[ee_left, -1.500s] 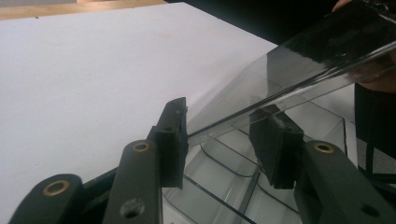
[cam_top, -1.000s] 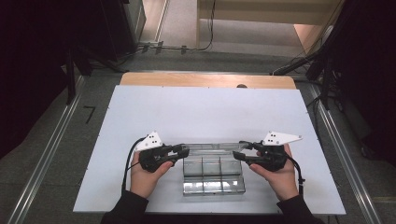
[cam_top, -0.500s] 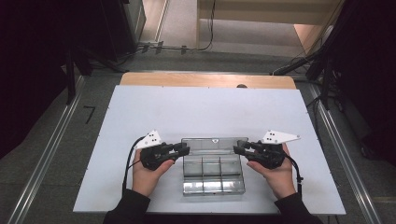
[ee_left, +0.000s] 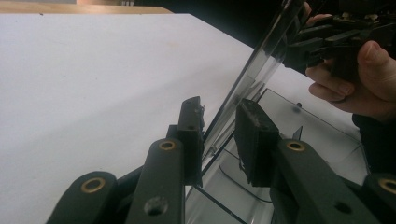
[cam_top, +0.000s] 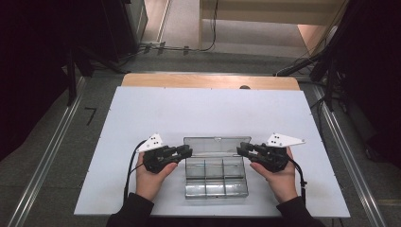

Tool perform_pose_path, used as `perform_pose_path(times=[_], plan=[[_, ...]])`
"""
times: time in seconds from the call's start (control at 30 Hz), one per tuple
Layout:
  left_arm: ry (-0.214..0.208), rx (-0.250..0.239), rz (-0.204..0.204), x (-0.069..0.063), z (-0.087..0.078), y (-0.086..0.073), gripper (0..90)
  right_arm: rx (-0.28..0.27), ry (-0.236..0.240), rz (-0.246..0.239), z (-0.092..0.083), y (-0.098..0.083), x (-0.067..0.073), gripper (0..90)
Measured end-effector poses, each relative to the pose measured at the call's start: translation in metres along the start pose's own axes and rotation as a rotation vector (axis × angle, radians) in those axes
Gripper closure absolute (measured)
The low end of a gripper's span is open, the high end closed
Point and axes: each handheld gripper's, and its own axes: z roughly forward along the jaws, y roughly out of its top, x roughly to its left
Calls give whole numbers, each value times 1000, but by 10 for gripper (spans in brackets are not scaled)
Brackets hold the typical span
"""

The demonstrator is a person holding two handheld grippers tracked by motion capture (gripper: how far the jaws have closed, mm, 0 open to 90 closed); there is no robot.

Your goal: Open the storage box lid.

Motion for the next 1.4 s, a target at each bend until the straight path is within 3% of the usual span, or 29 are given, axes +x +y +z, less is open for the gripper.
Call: perform_pose_path(times=[0.67, 1.1, 1.4], plan=[[-10, 1, -70, -2, 4, -1, 766, 9, -5, 54, -2, -2, -4, 711], [17, 10, -112, 3, 10, -2, 794, 20, -53, 81, 5, -4, -8, 719], [5, 17, -174, 11, 14, -4, 789, 49, -57, 160, 12, -8, -11, 697]])
